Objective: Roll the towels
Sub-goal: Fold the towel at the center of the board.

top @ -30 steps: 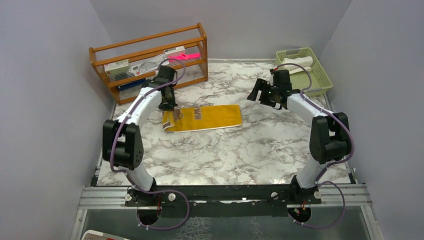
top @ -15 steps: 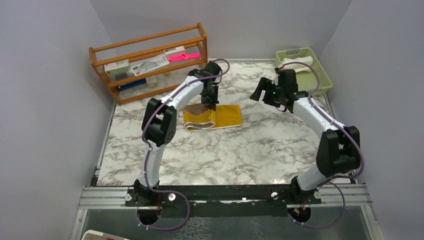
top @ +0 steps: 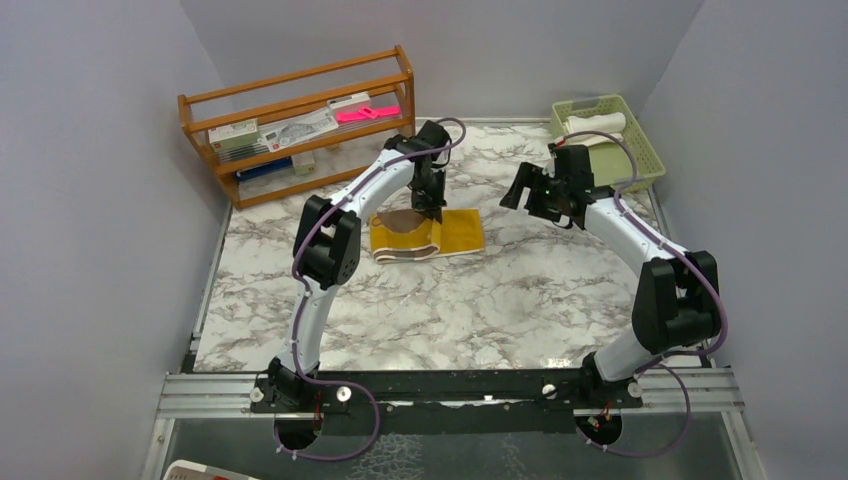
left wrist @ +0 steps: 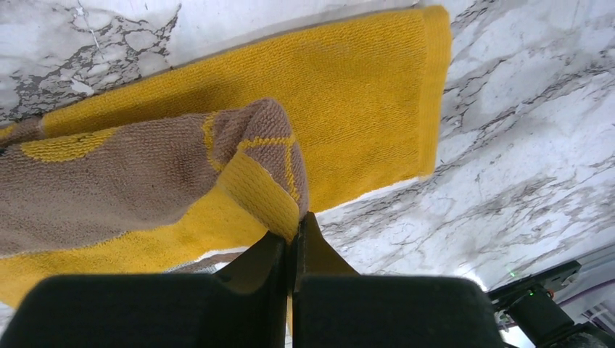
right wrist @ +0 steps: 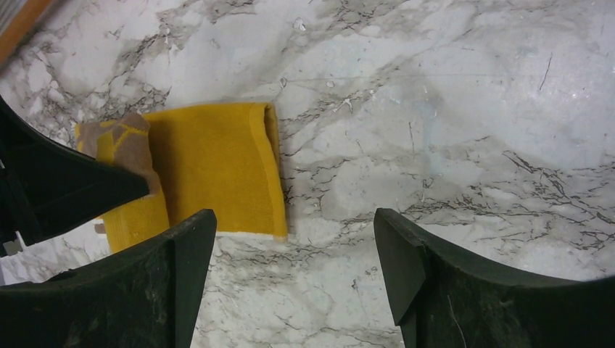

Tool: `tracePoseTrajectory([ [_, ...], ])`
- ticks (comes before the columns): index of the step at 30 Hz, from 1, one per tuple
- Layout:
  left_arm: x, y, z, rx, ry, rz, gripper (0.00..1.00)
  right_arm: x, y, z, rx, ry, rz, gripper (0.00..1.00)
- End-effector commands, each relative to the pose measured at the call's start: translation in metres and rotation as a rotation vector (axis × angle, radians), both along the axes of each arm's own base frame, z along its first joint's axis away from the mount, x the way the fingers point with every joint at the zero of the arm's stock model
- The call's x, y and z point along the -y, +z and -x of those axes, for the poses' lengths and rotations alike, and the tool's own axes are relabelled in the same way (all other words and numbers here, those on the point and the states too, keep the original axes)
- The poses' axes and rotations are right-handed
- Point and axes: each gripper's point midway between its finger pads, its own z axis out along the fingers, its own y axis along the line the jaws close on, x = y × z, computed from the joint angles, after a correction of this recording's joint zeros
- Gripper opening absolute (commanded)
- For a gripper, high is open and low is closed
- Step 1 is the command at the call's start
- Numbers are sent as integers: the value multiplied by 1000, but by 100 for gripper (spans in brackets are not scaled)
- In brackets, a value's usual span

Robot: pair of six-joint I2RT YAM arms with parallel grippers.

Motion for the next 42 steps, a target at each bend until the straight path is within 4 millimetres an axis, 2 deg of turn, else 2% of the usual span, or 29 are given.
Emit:
tracePoseTrajectory([
  [1,10,6,-4,-13,14,40,0,0,-10,3,-21,7,2,81],
  [17,25,17,-10,-5,34,101,0,-1,-20,6,-36,18,10,81],
  [26,35,17,-12,-9,43,133,0,1,-24,7,-35,19,19,83],
  [35,36,11,-17,3,69,129,0,1,-27,9,-40,27,18,83],
  [40,40,12,-21,19,74,154,21,1,-31,10,-45,29,23,86],
  [42,46,19,-24,42,71,189,37,1,-33,11,-50,30,26,86],
])
